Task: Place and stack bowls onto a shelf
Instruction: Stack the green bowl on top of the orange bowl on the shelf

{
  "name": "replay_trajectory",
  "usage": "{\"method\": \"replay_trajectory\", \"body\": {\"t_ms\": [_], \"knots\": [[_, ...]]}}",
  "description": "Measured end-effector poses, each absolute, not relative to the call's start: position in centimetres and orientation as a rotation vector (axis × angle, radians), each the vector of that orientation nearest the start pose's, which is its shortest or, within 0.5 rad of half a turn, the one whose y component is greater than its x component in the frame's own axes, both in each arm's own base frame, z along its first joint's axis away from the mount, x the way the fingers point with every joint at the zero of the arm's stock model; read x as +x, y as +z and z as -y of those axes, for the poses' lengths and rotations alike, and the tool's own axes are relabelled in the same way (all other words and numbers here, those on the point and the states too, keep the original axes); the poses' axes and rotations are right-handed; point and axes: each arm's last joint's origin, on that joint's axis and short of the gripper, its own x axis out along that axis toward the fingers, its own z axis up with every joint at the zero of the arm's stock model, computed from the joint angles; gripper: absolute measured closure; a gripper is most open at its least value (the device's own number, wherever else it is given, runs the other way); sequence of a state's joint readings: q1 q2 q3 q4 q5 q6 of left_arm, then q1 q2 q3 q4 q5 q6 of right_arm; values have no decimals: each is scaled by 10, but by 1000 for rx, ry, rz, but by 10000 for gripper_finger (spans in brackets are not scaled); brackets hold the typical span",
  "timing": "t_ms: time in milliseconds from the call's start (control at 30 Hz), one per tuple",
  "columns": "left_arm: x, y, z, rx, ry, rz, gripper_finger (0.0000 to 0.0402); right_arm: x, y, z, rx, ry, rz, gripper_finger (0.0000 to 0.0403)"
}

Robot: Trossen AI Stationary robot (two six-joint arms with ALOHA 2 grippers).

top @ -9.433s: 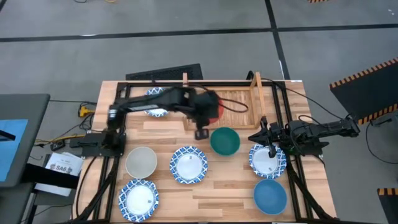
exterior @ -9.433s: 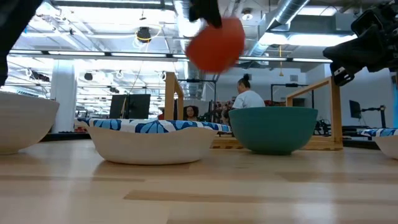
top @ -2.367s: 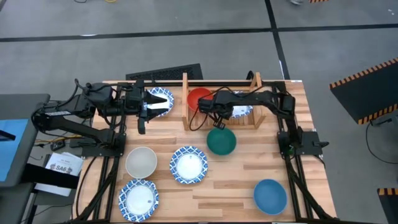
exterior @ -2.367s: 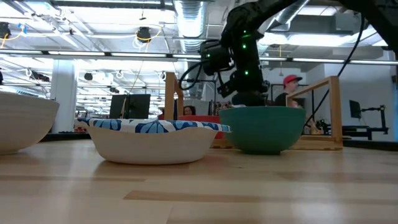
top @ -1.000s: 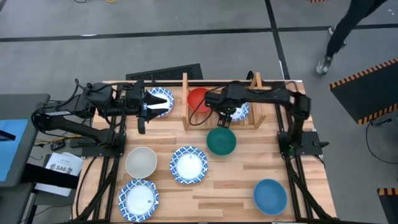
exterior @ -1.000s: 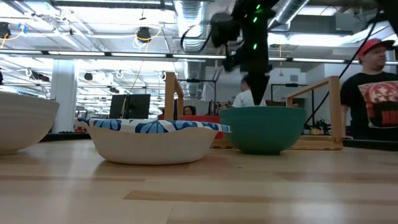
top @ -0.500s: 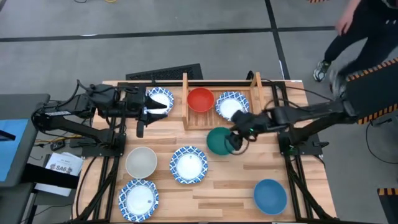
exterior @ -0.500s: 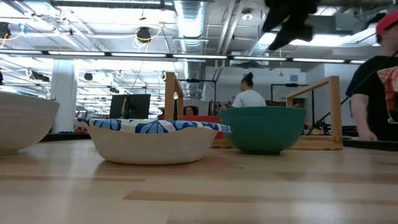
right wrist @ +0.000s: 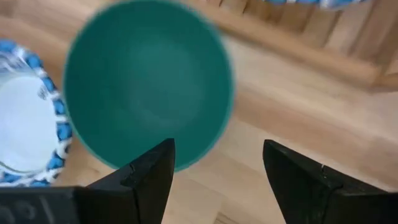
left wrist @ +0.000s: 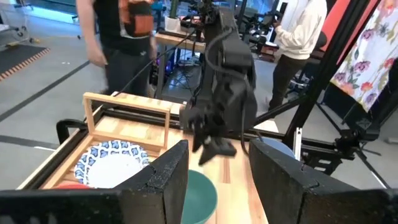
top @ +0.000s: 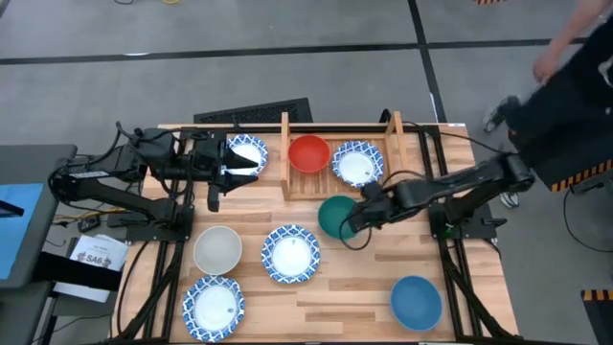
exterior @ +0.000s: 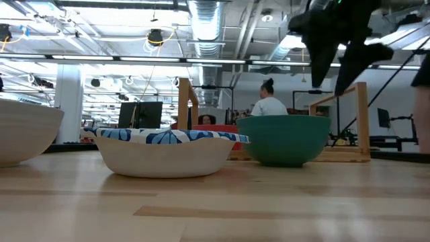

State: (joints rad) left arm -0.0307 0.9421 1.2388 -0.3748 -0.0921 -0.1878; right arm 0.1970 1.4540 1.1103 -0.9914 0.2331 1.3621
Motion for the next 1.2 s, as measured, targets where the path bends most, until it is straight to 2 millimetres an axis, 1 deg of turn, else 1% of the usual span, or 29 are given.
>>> {"method": "replay_trajectory", "body": {"t_ms": [133,200,333,433,500,567,733,833,933,1067,1200], "knots": [[178,438,3,-192,69,-72,249,275,222,-48,872,-904,-1100,132],[178,438,3,-193,69,-72,249,279,212,-49,880,-950,-1117,132],[178,438,3,-194,69,-72,249,284,199,-50,886,-997,-1129,136],[178,438,3,-192,70,-73,249,287,193,-49,877,-1017,-1139,151],[178,438,3,-192,70,-72,249,289,189,-47,872,-1034,-1147,172],[178,438,3,-193,70,-72,249,290,186,-44,874,-1048,-1148,202],[178,438,3,-193,70,-72,249,291,187,-37,874,-1066,-1141,309],[178,439,3,-193,70,-71,249,288,198,-34,864,-1032,-1106,374],[178,439,3,-194,70,-69,249,280,217,-31,866,-974,-1064,376],[178,439,3,-194,76,-62,249,263,251,-23,911,-908,-955,374],[178,440,2,-192,95,-55,249,250,280,-4,957,-876,-784,374]]}}
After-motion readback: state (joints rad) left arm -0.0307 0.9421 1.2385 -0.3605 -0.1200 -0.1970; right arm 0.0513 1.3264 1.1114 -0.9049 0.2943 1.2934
